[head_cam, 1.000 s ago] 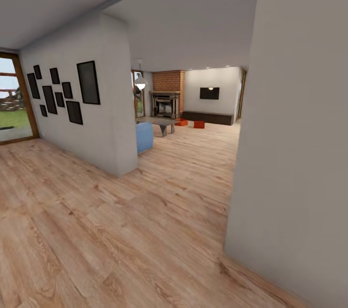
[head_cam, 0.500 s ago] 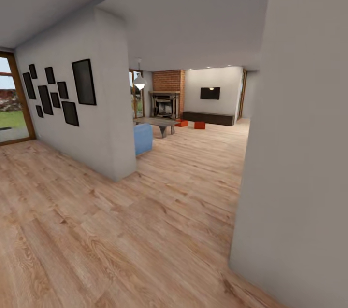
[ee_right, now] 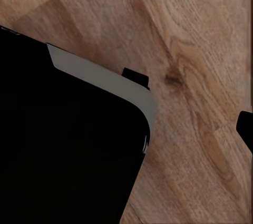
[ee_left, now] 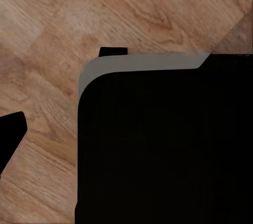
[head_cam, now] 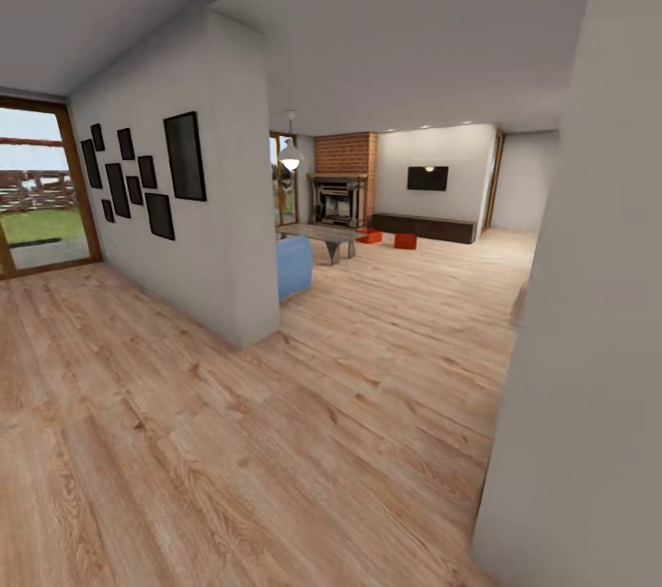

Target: Move the two storage containers from the living room to the garage. In the garage, place one container on the floor and stack the other container on top of it (either order is fine).

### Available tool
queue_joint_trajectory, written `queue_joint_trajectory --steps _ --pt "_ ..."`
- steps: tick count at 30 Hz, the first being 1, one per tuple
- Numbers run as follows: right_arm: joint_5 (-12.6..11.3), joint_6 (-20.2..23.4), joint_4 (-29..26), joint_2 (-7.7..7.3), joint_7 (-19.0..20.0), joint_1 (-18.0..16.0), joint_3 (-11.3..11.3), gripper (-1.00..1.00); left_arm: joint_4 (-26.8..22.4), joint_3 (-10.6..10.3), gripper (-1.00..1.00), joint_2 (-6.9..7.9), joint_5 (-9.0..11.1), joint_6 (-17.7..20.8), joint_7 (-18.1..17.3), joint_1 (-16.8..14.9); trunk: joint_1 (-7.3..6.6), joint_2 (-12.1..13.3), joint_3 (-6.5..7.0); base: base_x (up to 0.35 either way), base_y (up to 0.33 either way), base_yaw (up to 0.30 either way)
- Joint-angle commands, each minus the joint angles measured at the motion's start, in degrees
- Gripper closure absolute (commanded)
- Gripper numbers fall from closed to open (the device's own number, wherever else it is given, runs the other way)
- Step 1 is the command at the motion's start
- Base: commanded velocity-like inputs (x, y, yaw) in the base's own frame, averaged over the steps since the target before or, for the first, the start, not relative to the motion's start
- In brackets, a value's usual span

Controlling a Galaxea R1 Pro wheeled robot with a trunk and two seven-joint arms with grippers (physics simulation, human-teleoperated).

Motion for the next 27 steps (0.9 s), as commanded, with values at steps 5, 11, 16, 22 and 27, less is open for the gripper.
queue_joint_trajectory --steps 5,11,16,22,27 --pt "-0.6 -0.2 0.1 -0.01 0.3 0.0 0.4 -1.00 0.0 0.1 -1.00 -0.02 0.1 -0.1 -0.1 0.0 0.04 0.0 -0.06 0.322 0.000 0.036" --pt "-0.6 -0.1 0.1 0.00 0.4 0.0 0.4 -1.00 0.0 0.1 -1.00 -0.02 0.1 -0.1 -0.1 0.0 0.04 0.0 -0.06 0.322 0.000 0.004" --pt "-0.2 0.0 0.1 0.00 0.4 0.0 0.5 -1.00 0.0 0.1 -1.00 -0.02 0.1 -0.1 -0.1 0.0 0.04 0.0 -0.06 0.322 0.000 0.000" --pt "-0.2 -0.2 0.1 -0.06 0.4 0.0 0.4 -1.00 0.0 0.1 -1.00 -0.02 0.1 -0.1 -0.1 0.0 0.04 0.0 -0.06 0.322 0.000 0.000" --pt "-0.2 -0.1 0.1 0.07 0.4 0.0 0.4 -1.00 0.0 0.1 -1.00 -0.02 0.1 -0.1 -0.1 0.0 0.04 0.0 -0.06 0.322 0.000 0.000"
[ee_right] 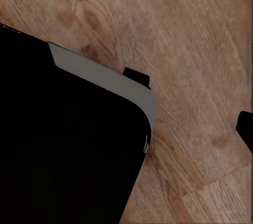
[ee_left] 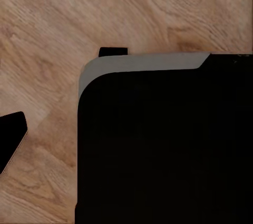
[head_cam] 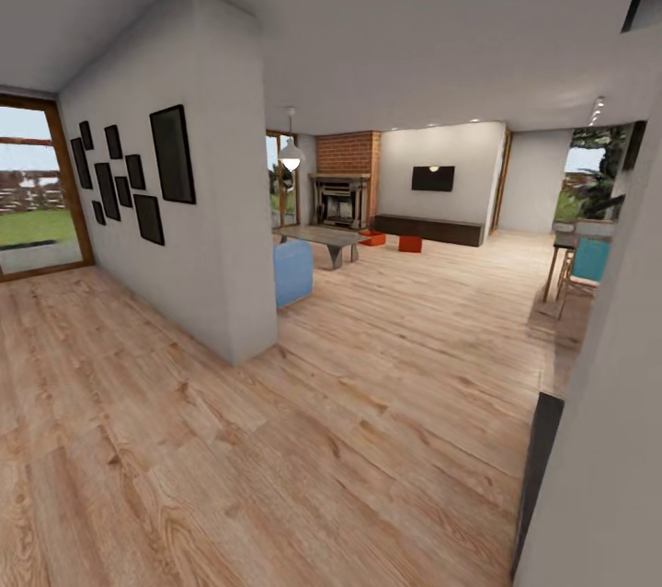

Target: Move the two storage containers from the living room to the garage. In the garage, place one container on the floor and stack the other container on top of it (either order is fine).

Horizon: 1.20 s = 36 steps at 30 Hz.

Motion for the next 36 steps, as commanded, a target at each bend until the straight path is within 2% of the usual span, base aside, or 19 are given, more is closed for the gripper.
queue_joint_trajectory --steps 1,36 --pt "-0.6 -0.3 0.1 0.00 0.3 0.0 0.4 -1.00 0.0 0.1 -1.00 0.02 0.1 -0.1 -0.1 0.0 0.03 0.0 -0.06 0.322 0.000 0.000" --pt "-0.8 -0.3 0.1 0.01 0.3 0.0 0.4 -1.00 0.0 0.1 -1.00 0.00 0.1 -0.1 -0.1 0.0 0.03 0.0 -0.06 0.322 0.000 0.000"
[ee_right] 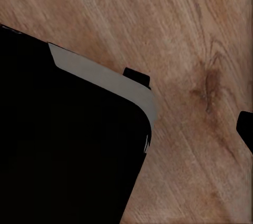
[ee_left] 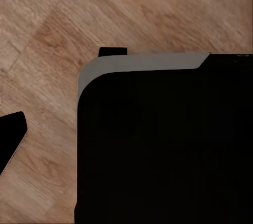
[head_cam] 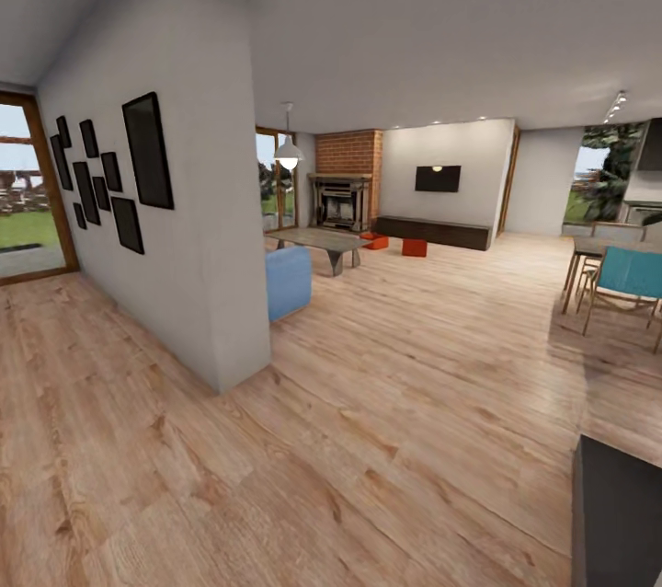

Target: Move the two storage containers from the living room to the garage. In the garage, place one container on the floor and stack the other container on top of it (either order is fine).

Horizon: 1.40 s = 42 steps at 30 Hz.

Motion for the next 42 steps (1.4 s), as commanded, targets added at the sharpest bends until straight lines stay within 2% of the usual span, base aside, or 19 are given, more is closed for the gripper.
queue_joint_trajectory --steps 1,42 --pt "-0.6 -0.2 0.1 0.00 0.3 -0.1 0.4 -1.00 0.0 0.1 -1.00 0.00 0.1 -0.1 0.0 0.0 0.03 0.0 -0.06 0.322 0.000 0.000" --pt "-0.4 -0.2 0.1 0.00 0.3 -0.1 0.4 -1.00 0.0 0.1 -1.00 0.00 0.1 -0.1 -0.1 0.0 0.03 0.0 -0.06 0.322 0.000 0.000"
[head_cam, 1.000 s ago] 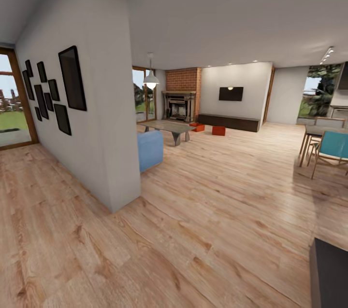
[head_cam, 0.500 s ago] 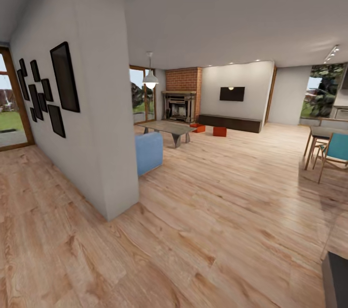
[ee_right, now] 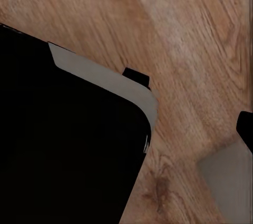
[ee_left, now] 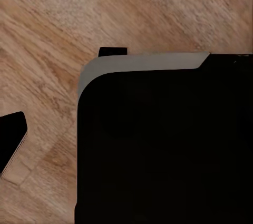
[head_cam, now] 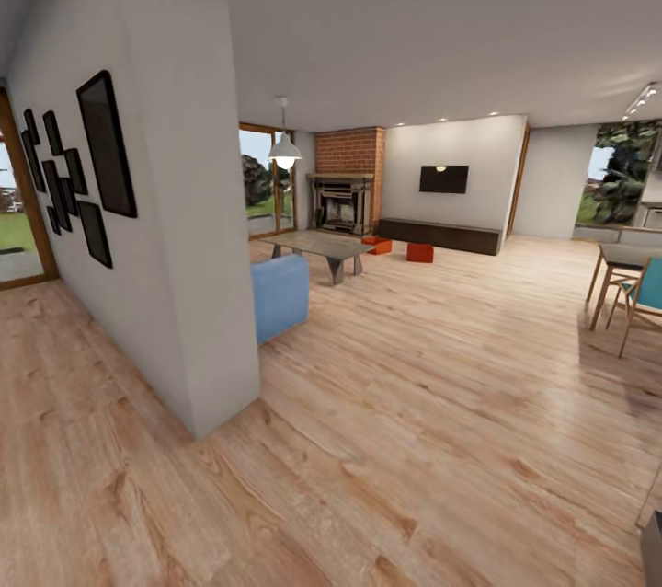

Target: Move the two storage containers from the living room to the garage. In the garage, place one container on the floor and stack the other container on top of it (either order is fine).

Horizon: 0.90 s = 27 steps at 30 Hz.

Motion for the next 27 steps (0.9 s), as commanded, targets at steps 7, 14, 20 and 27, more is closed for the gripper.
queue_joint_trajectory --steps 7,14,20,27 --pt "-0.6 -0.2 0.1 0.05 0.3 0.0 0.4 -1.00 0.0 0.1 -1.00 0.00 0.1 -0.1 0.0 0.0 0.03 0.0 -0.06 0.322 0.000 -0.126" --pt "-0.7 -0.1 0.1 0.00 0.3 0.0 0.3 -1.00 0.0 0.1 -1.00 0.01 0.1 -0.1 0.0 0.0 0.03 0.0 -0.06 0.322 0.000 -0.233" --pt "-0.8 -0.2 0.1 0.02 0.3 0.0 0.3 -1.00 0.0 0.1 -1.00 0.00 0.1 -0.1 0.0 0.0 0.03 0.0 -0.06 0.322 0.000 -0.190" --pt "-0.9 -0.2 0.1 0.00 0.3 0.0 0.3 -1.00 0.0 0.1 -1.00 0.00 0.1 -0.1 -0.1 0.0 0.03 0.0 -0.06 0.322 0.000 -0.022"
